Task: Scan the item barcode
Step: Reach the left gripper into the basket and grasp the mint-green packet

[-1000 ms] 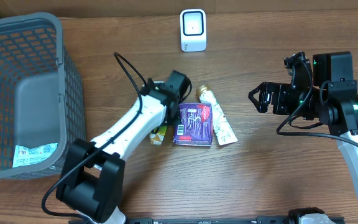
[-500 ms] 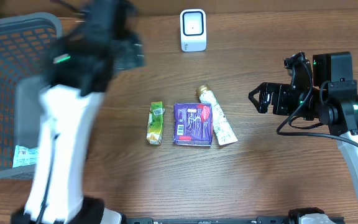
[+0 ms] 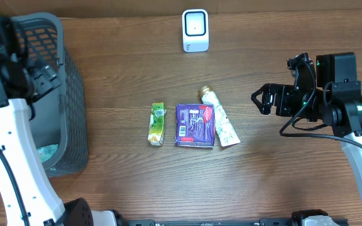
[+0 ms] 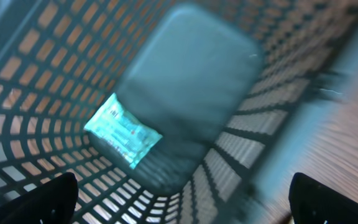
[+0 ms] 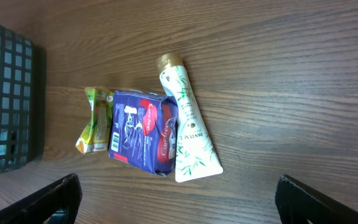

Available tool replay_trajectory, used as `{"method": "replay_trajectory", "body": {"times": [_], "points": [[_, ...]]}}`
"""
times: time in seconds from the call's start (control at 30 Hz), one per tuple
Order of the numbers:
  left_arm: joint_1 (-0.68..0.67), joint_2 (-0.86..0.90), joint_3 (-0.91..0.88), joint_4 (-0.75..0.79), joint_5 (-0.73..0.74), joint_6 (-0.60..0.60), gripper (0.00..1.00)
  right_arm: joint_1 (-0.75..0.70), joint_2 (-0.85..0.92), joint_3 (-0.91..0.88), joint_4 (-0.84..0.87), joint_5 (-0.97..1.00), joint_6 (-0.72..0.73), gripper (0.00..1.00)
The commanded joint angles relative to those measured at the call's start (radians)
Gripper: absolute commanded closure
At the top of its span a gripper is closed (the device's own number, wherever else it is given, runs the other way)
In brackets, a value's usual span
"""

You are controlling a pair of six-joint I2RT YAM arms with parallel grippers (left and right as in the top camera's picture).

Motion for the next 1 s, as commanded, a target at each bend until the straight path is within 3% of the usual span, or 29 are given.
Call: {"method": "replay_trajectory", "body": {"times": [0.0,0.53,0.97], "points": [[0.079,0.004,-0.106,0.032,0.055,0.023,0.0,0.003,0.002,0.018,0.002,-0.006,-0.002,0.0],[0.371,0.004,-0.63,0.407,0.156,0.015,0.01,0.003,0.002,0.018,0.003,-0.005,-0.002,0.0],[0.396,0.004,-0.953,0.729,0.125,-0.002,0.0,0.003,0.002,0.018,-0.001,-0.005,-0.002,0.0]]}}
